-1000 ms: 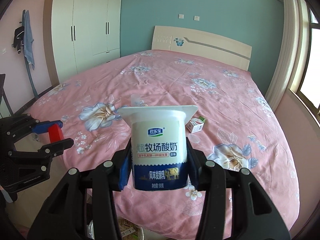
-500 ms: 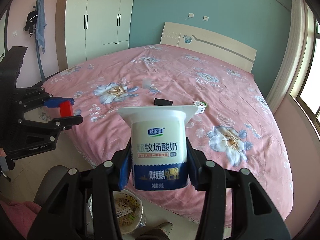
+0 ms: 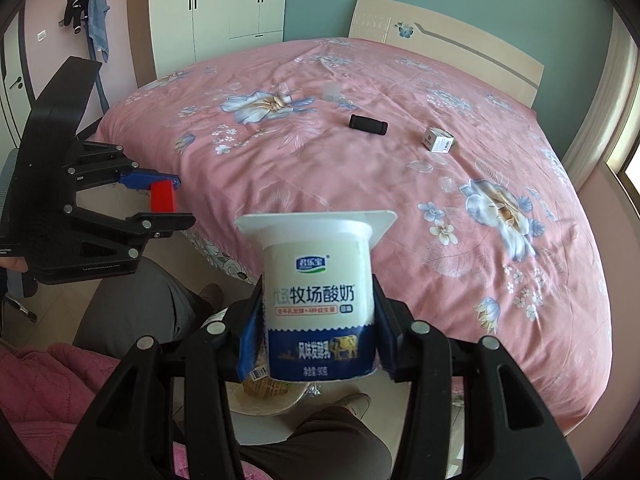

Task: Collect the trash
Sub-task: 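Carry the red block and yogurt cup with both tools toward the trash bin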

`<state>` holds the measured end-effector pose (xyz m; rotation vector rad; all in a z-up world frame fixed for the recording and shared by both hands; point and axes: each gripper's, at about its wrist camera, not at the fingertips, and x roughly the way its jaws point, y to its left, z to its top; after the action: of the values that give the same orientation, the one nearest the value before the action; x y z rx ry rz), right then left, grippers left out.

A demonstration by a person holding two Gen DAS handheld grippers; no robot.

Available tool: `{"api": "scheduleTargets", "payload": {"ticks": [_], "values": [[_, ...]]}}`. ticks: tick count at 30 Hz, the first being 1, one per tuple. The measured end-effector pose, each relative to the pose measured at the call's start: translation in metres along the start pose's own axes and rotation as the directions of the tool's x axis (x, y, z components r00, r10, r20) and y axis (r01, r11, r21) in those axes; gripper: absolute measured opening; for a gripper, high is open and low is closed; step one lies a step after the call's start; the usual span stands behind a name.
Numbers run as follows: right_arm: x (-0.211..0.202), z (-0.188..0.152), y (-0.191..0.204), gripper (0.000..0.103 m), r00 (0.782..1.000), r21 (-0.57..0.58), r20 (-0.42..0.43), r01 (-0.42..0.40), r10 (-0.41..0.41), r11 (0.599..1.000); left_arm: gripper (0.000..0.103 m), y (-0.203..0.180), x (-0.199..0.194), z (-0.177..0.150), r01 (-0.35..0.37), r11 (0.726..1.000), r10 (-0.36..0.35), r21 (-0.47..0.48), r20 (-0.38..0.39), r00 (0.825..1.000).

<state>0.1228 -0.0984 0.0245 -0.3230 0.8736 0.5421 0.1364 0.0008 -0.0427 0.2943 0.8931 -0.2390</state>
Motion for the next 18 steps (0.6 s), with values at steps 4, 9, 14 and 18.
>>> {"api": "scheduleTargets", "payload": {"ticks": [4, 9, 14, 18], "values": [[0.017, -0.016, -0.002, 0.048, 0.999, 0.031, -0.050, -0.019, 0.020, 0.999, 0.044, -0.007, 0.020, -0.013, 0.026, 1.000, -0.026, -0.004, -0.048, 0.999], [0.038, -0.034, 0.000, 0.048, 0.994, 0.059, -0.105, -0.035, 0.042, 0.998, 0.044, -0.015, 0.042, -0.026, 0.072, 0.997, -0.073, -0.010, -0.105, 0.992], [0.057, -0.049, 0.004, 0.048, 0.988, 0.077, -0.145, -0.046, 0.057, 0.996, 0.044, -0.021, 0.062, -0.036, 0.085, 0.996, -0.086, -0.014, -0.147, 0.985], [0.075, -0.060, 0.005, 0.048, 0.980, 0.106, -0.179, -0.065, 0.084, 0.992, 0.044, -0.025, 0.074, -0.043, 0.091, 0.996, -0.092, -0.012, -0.178, 0.980]]}}
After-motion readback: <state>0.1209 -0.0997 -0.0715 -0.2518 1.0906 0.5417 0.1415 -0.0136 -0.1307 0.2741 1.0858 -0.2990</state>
